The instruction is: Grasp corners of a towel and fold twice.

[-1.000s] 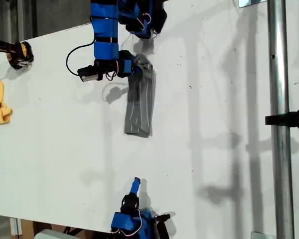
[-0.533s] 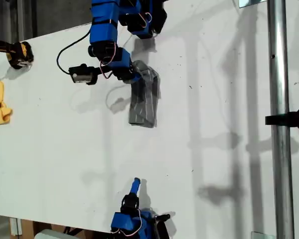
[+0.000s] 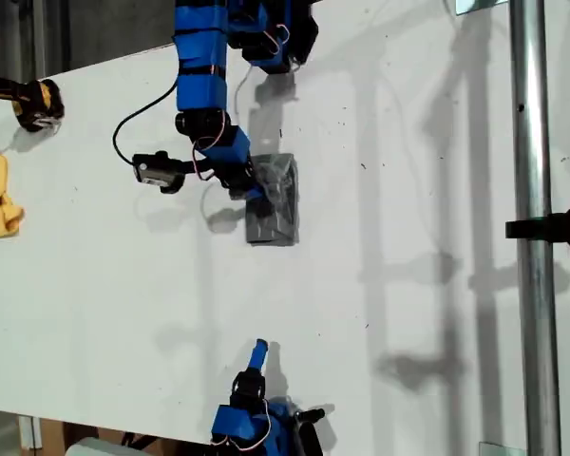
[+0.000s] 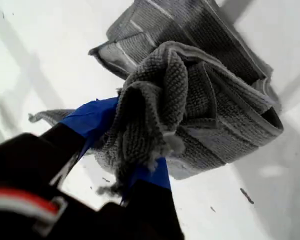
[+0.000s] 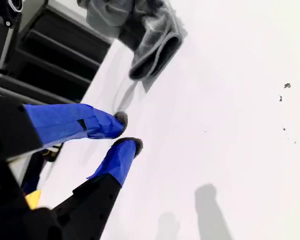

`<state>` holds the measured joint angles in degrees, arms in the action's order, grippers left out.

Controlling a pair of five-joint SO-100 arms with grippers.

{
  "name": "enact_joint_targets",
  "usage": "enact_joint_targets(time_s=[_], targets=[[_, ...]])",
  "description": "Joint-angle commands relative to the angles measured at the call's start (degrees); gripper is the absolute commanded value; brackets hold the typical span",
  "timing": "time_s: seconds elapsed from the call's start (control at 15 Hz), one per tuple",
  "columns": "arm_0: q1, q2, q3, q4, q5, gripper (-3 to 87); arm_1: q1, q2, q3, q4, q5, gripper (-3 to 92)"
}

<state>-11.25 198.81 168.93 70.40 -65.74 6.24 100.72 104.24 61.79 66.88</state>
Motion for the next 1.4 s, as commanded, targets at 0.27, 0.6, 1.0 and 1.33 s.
enact_joint_targets(time_s=[0.27, 0.6, 1.0, 1.33], targets=[[-0.26, 0.35, -0.62, 0.09, -0.62, 6.3, 0.53, -14.94, -4.04, -23.73, -0.88, -0.1], [-1.85, 0.35, 2.46, 0.26, -4.48, 5.9, 1.14, -32.61, -16.7, -22.5, -0.62, 5.5], [-1.67, 0.35, 3.25, 0.09, -6.24, 5.9, 1.41, -19.69, -24.61, -5.45, -3.16, 24.6], [-1.67, 0.35, 5.1, -0.79, -8.26, 5.9, 4.57, 3.34, -21.09, 3.6, -6.5, 18.1]])
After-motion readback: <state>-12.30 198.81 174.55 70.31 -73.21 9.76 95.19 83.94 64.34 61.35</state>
